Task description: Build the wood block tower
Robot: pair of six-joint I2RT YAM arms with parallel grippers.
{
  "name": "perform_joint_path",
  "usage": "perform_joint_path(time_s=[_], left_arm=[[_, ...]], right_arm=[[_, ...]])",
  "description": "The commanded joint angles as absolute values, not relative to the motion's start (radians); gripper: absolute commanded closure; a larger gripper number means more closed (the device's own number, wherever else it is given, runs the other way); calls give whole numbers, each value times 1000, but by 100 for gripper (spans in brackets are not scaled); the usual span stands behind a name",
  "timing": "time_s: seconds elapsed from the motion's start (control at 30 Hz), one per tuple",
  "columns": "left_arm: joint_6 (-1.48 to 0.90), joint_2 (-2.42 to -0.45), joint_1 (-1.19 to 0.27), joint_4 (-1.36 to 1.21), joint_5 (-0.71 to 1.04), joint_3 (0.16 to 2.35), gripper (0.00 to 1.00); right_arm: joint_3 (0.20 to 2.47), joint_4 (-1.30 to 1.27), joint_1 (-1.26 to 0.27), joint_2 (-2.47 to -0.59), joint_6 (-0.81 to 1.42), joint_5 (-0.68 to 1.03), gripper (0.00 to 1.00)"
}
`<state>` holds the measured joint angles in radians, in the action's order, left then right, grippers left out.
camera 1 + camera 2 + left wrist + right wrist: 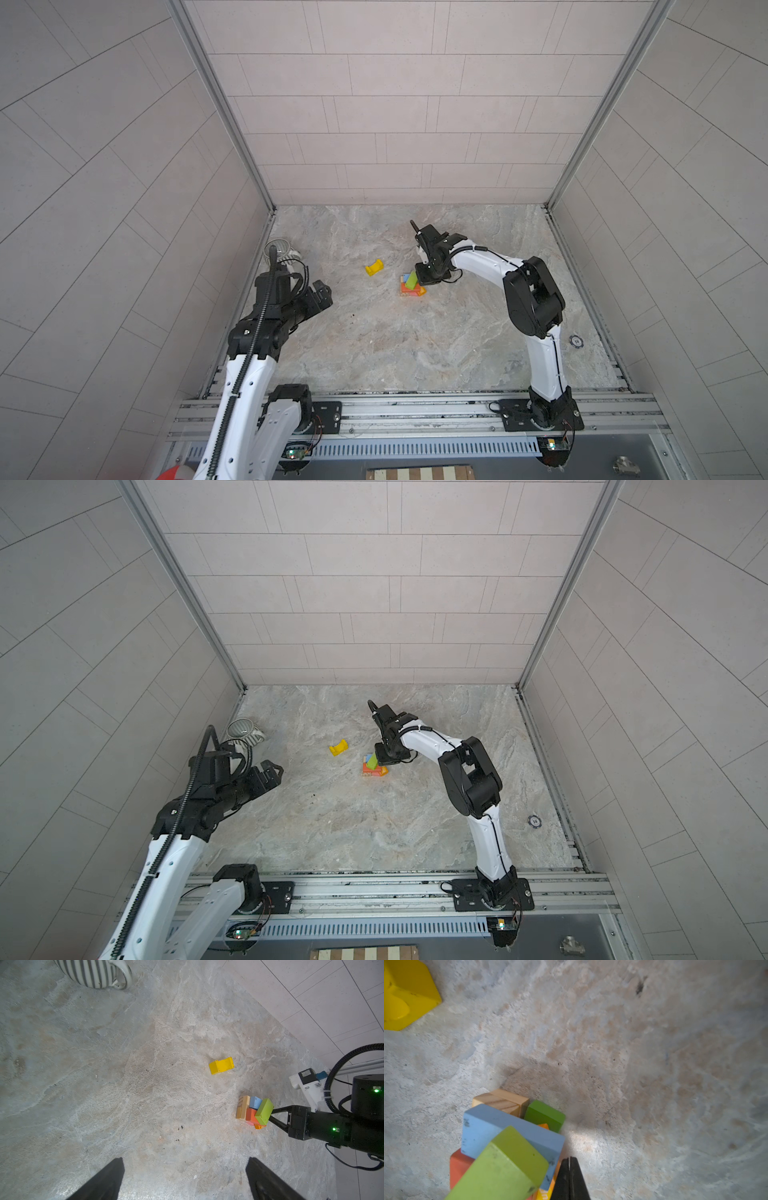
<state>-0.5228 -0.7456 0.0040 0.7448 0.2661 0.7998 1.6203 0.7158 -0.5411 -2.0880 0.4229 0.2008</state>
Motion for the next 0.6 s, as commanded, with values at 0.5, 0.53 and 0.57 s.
perform_joint_path(time_s=[0.5, 0.53, 0.57], left_arm=[[-495, -768, 3, 743, 246, 812, 0], [-494, -770, 3, 745, 240, 821, 0], [-495, -770, 2, 744, 232, 829, 0]], right_arm=[[1878, 906, -553, -2019, 291, 133, 35], [1906, 904, -562, -2029, 282, 130, 32], [1933, 903, -570, -2041, 278, 126, 30]])
